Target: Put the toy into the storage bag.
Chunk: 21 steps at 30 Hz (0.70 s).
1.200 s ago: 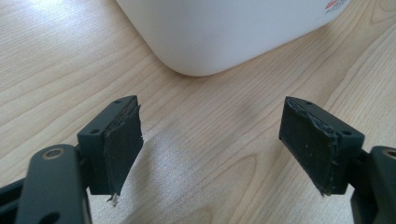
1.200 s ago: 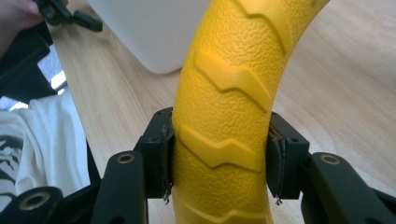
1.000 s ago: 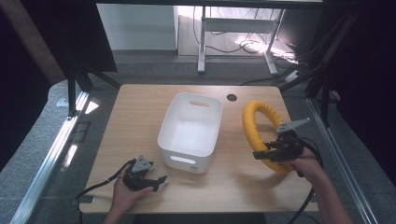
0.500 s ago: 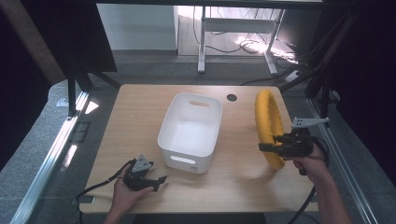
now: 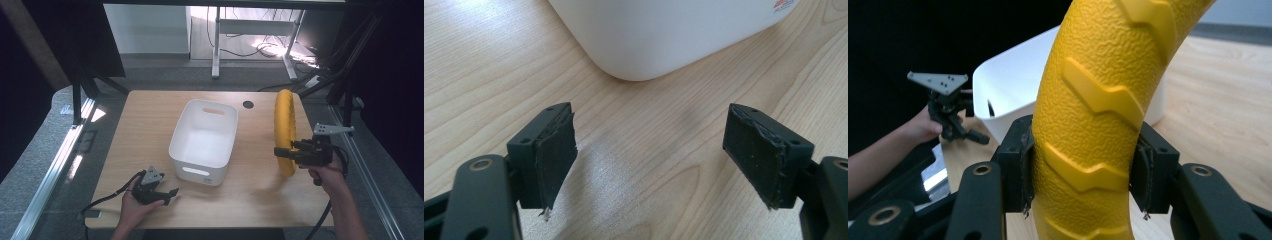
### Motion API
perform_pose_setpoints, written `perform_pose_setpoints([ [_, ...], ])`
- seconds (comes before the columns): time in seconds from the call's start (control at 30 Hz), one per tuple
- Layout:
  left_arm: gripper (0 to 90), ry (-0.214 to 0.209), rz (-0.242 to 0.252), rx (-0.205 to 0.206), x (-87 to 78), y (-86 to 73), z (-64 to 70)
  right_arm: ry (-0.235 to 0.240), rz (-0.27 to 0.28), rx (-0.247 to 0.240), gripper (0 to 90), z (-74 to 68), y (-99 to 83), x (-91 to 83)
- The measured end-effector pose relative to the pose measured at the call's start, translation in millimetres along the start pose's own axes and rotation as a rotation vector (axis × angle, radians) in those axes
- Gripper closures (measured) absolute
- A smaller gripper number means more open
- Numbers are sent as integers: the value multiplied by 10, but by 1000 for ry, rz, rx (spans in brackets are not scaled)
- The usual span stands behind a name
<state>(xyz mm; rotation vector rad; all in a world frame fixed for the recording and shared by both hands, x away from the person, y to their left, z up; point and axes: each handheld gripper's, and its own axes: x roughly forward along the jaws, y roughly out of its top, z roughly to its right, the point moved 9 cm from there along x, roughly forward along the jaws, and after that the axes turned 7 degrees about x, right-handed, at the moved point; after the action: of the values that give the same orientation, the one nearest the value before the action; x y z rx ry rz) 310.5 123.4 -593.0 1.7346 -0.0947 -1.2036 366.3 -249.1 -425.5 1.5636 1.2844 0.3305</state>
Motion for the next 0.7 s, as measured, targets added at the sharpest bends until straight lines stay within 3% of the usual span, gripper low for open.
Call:
perform_pose_setpoints([
  [0.2,212,0,0,-1,3,0,-1,-8,67,-5,509,-44,64,32],
  [0.7,212,-1,-1,2,-1,0,-2,-105,223,-34,509,-149,195,234],
])
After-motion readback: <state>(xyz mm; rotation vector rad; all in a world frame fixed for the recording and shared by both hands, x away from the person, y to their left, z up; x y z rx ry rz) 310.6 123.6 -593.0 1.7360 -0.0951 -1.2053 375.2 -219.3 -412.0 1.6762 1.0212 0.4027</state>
